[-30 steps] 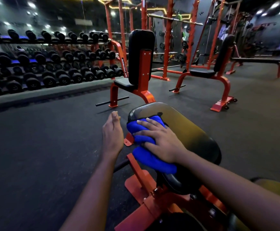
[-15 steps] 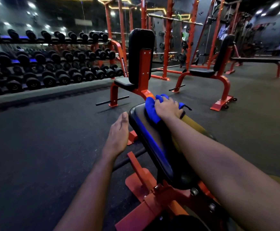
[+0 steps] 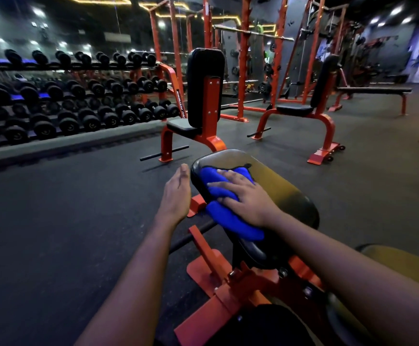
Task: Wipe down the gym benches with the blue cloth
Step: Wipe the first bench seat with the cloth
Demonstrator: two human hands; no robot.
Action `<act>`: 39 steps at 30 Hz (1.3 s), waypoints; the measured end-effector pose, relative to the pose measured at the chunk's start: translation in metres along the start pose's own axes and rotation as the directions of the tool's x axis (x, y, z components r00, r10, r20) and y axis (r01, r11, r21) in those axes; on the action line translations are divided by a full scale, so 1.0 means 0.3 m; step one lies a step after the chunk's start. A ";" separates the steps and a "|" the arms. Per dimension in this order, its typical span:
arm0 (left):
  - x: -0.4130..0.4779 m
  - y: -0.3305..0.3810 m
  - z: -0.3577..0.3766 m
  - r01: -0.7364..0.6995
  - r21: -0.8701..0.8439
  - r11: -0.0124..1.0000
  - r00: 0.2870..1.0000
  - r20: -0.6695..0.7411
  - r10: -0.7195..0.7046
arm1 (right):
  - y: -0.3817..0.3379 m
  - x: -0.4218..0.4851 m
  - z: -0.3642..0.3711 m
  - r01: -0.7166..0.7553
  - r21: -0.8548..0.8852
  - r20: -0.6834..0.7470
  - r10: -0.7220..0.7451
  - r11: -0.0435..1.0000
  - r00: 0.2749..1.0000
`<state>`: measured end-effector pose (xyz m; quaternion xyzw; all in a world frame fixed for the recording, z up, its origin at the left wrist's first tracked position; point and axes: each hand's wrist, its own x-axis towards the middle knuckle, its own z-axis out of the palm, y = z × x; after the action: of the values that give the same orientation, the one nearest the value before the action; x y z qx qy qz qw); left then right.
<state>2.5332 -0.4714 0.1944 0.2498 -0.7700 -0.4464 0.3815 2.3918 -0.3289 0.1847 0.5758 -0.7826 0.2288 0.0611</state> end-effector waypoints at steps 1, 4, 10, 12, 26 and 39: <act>0.003 0.001 0.007 -0.007 0.012 1.000 1.000 0.026 0.007 | 0.029 -0.002 -0.002 -0.082 0.034 -0.030 0.083 0.996 0.996; -0.004 0.004 0.024 -0.023 0.062 0.998 0.997 0.075 0.018 | 0.126 -0.003 -0.016 -0.381 0.088 -0.121 0.390 0.920 0.913; 0.008 -0.019 0.023 -0.035 0.074 0.997 0.997 0.066 0.030 | 0.042 -0.043 0.033 -0.780 0.194 -0.209 0.802 0.595 0.560; 0.017 -0.010 0.021 -0.053 0.079 0.995 0.998 0.041 0.049 | -0.049 -0.098 0.081 -0.735 0.146 -0.240 0.744 0.663 0.623; 0.076 -0.076 0.010 -0.053 0.043 0.998 0.995 0.092 0.049 | 0.123 0.401 -0.030 -0.445 -0.026 0.028 0.445 0.895 0.895; 0.216 -0.035 0.079 -0.111 0.301 0.947 0.990 0.113 0.080 | -0.179 -0.079 0.107 -0.385 -0.110 -0.219 0.356 0.916 0.909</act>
<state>2.4767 -0.5117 0.2015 0.2457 -0.8590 -0.3146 0.3205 2.4550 -0.3344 0.1632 0.3849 -0.8830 0.2315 0.1360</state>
